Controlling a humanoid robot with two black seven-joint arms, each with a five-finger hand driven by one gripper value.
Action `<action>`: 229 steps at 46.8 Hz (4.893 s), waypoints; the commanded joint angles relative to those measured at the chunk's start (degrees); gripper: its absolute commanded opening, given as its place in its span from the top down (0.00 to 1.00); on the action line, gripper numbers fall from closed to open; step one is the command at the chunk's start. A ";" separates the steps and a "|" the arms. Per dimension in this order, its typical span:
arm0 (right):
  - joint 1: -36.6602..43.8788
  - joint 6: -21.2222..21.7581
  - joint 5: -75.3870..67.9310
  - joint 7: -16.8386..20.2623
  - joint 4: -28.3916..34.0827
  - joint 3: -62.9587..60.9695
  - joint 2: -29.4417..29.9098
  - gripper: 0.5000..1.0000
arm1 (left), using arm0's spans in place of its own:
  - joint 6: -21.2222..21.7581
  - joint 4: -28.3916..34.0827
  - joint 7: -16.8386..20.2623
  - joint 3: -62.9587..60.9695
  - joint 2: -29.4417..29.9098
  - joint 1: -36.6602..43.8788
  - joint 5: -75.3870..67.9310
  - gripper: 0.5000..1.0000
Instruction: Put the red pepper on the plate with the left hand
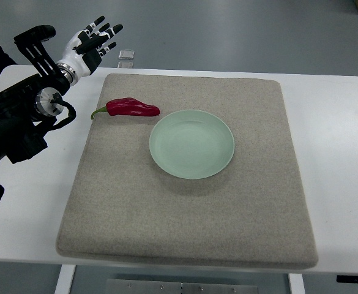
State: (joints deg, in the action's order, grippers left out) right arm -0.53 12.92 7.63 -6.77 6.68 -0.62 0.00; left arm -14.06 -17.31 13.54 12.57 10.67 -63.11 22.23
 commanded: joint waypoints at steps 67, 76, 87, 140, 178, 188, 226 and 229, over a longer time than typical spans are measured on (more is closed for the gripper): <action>0.00 0.00 0.02 0.00 0.00 0.00 0.00 0.14 | -0.35 -0.45 2.28 0.09 0.14 0.01 -0.61 0.02; 0.00 0.00 0.02 0.00 0.00 0.00 0.00 0.14 | 0.26 0.08 2.37 0.00 -0.03 -0.61 -8.77 0.04; 0.00 0.00 0.02 0.00 0.00 0.00 0.00 0.14 | 3.78 -0.45 2.72 0.26 -0.74 -0.96 -29.69 0.04; 0.00 0.00 0.02 0.00 0.00 0.00 0.00 0.14 | -1.32 -6.60 9.14 -0.70 2.87 -4.04 -101.25 0.04; 0.00 0.00 0.02 0.00 0.00 0.00 0.00 0.14 | -0.97 -5.63 14.24 -5.36 4.10 -4.12 -103.09 0.05; 0.00 0.00 0.02 0.00 0.00 0.00 0.00 0.14 | -0.97 -4.84 14.15 -5.36 4.18 -4.21 -103.09 0.25; 0.00 0.00 0.02 0.00 0.00 0.00 0.00 0.14 | -0.88 -4.84 14.15 -5.45 4.18 -4.04 -103.18 1.00; 0.00 0.00 0.02 0.00 0.00 0.00 0.00 0.14 | -0.88 -4.84 14.15 -5.45 4.18 -4.04 -103.18 1.00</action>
State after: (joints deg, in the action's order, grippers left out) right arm -0.53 12.92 7.64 -6.77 6.68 -0.61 0.00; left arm -14.97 -22.15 27.68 7.14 14.82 -67.12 -80.95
